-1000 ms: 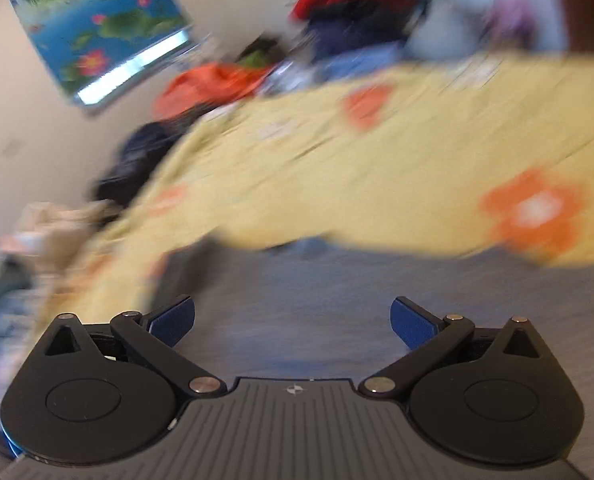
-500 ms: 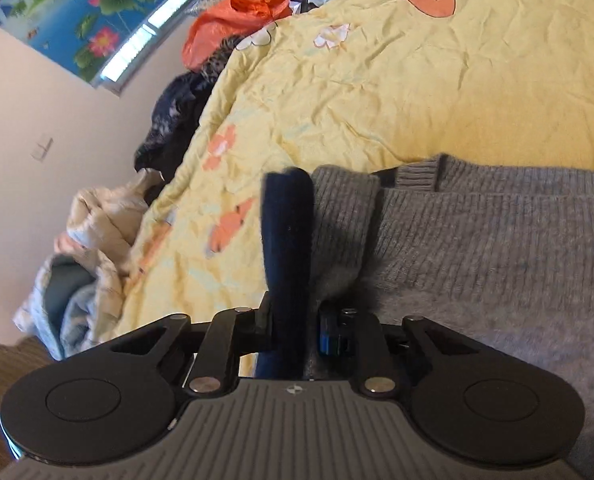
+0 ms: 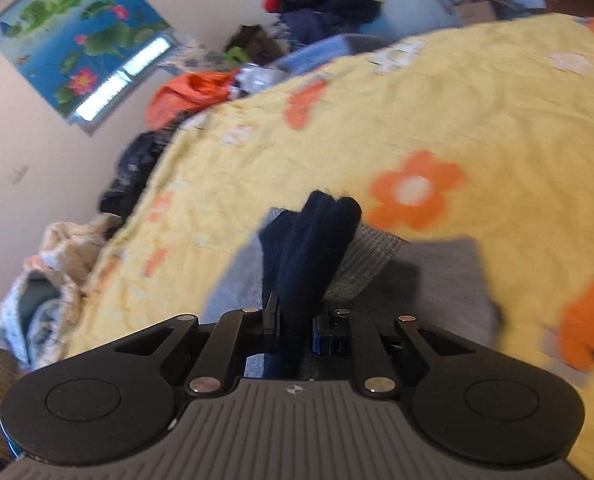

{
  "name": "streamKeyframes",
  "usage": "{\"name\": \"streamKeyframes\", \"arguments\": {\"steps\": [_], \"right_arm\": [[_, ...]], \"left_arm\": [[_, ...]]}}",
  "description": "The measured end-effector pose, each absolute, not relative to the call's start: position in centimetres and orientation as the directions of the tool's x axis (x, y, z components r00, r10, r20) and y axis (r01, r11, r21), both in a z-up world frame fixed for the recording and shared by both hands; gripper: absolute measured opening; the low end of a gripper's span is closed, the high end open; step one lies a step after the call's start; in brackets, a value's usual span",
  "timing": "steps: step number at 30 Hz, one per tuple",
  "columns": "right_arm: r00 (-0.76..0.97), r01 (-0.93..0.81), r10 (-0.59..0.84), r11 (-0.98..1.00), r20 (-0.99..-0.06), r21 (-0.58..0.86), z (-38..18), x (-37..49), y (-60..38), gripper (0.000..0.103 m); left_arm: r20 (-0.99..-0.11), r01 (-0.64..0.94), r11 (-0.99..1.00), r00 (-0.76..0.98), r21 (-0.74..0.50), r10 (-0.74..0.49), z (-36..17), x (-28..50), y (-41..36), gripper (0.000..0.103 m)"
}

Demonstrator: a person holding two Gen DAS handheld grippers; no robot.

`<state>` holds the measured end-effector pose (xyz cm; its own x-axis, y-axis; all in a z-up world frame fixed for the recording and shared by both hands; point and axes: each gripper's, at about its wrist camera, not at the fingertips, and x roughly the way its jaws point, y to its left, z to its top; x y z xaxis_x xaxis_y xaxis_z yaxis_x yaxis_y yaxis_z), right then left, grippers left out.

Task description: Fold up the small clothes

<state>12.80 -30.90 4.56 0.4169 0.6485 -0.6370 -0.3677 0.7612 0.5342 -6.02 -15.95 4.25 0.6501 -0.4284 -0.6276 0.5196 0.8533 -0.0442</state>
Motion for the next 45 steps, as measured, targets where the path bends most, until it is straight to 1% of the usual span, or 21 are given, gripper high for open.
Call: {"name": "streamKeyframes", "arguments": {"steps": [3, 7, 8, 10, 11, 12, 13, 14, 15, 16, 18, 22, 23, 24, 25, 31, 34, 35, 38, 39, 45], "right_arm": [[0.429, -0.329, 0.626, 0.779, -0.651, 0.533, 1.9, 11.9, -31.9, 0.018], [0.463, -0.304, 0.643, 0.762, -0.61, 0.572, 1.0, 11.5, -32.2, 0.018], [0.469, -0.299, 0.647, 0.757, -0.602, 0.581, 1.0, 11.5, -32.2, 0.022], [0.462, -0.27, 0.679, 0.72, -0.57, 0.639, 1.4, 11.6, -33.0, 0.044], [0.472, -0.257, 0.696, 0.695, -0.54, 0.671, 1.8, 11.4, -33.6, 0.066], [0.501, -0.248, 0.7, 0.68, -0.51, 0.69, 2.5, 11.1, -34.4, 0.087], [0.535, -0.247, 0.697, 0.669, -0.477, 0.701, 3.1, 10.7, -35.1, 0.094], [0.555, -0.25, 0.7, 0.656, -0.45, 0.712, 3.7, 10.6, -35.6, 0.096], [0.555, -0.246, 0.71, 0.639, -0.434, 0.729, 3.9, 10.8, -36.0, 0.094], [0.551, -0.239, 0.718, 0.625, -0.426, 0.743, 4.0, 11.0, -36.2, 0.093], [0.545, -0.233, 0.712, 0.635, -0.442, 0.737, 3.9, 11.5, -35.7, 0.091], [0.485, -0.221, 0.677, 0.707, -0.553, 0.672, 1.9, 12.7, -32.7, 0.079], [0.477, -0.218, 0.656, 0.733, -0.585, 0.644, 1.4, 12.7, -32.0, 0.068], [0.478, -0.231, 0.632, 0.76, -0.61, 0.607, 1.1, 12.7, -31.2, 0.038], [0.47, -0.252, 0.627, 0.77, -0.621, 0.587, 1.0, 12.7, -30.7, 0.021], [0.504, -0.245, 0.592, 0.796, -0.628, 0.554, 1.2, 12.1, -32.9, 0.017], [0.499, -0.251, 0.627, 0.765, -0.598, 0.593, 1.1, 11.8, -33.1, 0.023], [0.497, -0.25, 0.629, 0.764, -0.598, 0.595, 1.5, 11.5, -33.1, 0.036], [0.573, -0.245, 0.613, 0.761, -0.544, 0.6, 3.0, 10.1, -34.5, 0.089], [0.608, -0.23, 0.594, 0.767, -0.527, 0.599, 3.3, 9.8, -35.3, 0.096], [0.568, -0.128, 0.57, 0.774, -0.594, 0.621, 0.8, 11.6, -35.7, 0.092]], "left_arm": [[-0.671, 0.523, 0.852, 0.624, -0.022, -0.4, 2.1, -5.6, -17.1, 0.008], [-0.643, 0.542, 0.84, 0.639, -0.014, -0.422, 1.7, -5.8, -16.4, 0.012], [-0.635, 0.554, 0.832, 0.631, -0.034, -0.446, 2.3, -6.2, -16.1, 0.013], [-0.607, 0.583, 0.81, 0.619, -0.071, -0.499, 3.7, -7.0, -14.1, 0.014], [-0.587, 0.585, 0.806, 0.622, -0.092, -0.518, 4.5, -7.4, -12.7, 0.015], [-0.56, 0.578, 0.807, 0.631, -0.122, -0.537, 5.5, -8.3, -11.7, 0.025], [-0.533, 0.56, 0.814, 0.646, -0.156, -0.546, 6.1, -8.5, -9.9, 0.049], [-0.507, 0.531, 0.827, 0.669, -0.185, -0.543, 6.8, -8.6, -8.1, 0.068], [-0.475, 0.488, 0.848, 0.707, -0.209, -0.524, 7.3, -8.6, -6.3, 0.098], [-0.439, 0.447, 0.865, 0.745, -0.228, -0.502, 7.7, -8.5, -4.7, 0.103], [-0.412, 0.352, 0.9, 0.803, -0.257, -0.431, 8.4, -6.6, -2.3, 0.103], [-0.501, 0.164, 0.892, 0.778, -0.421, -0.379, 7.0, -1.4, 0.5, 0.103], [-0.541, 0.126, 0.88, 0.745, -0.459, -0.389, 6.2, 0.1, 0.6, 0.103], [-0.564, 0.114, 0.865, 0.715, -0.488, -0.413, 5.5, 1.3, 0.5, 0.103], [-0.581, 0.104, 0.865, 0.701, -0.491, -0.414, 4.9, 1.9, 0.2, 0.103], [-0.61, 0.143, 0.883, 0.674, -0.446, -0.418, 3.0, 2.2, -2.6, 0.103], [-0.629, 0.107, 0.862, 0.64, -0.495, -0.441, 1.9, 3.2, -2.7, 0.103], [-0.628, 0.101, 0.848, 0.628, -0.52, -0.46, 1.6, 3.9, -2.4, 0.103], [-0.613, 0.081, 0.795, 0.592, -0.601, -0.523, 1.5, 5.3, -1.0, 0.103], [-0.609, 0.067, 0.779, 0.583, -0.623, -0.537, 1.5, 5.7, -0.5, 0.103], [-0.601, 0.004, 0.718, 0.545, -0.696, -0.585, 0.5, 8.9, 0.5, 0.101]]}}
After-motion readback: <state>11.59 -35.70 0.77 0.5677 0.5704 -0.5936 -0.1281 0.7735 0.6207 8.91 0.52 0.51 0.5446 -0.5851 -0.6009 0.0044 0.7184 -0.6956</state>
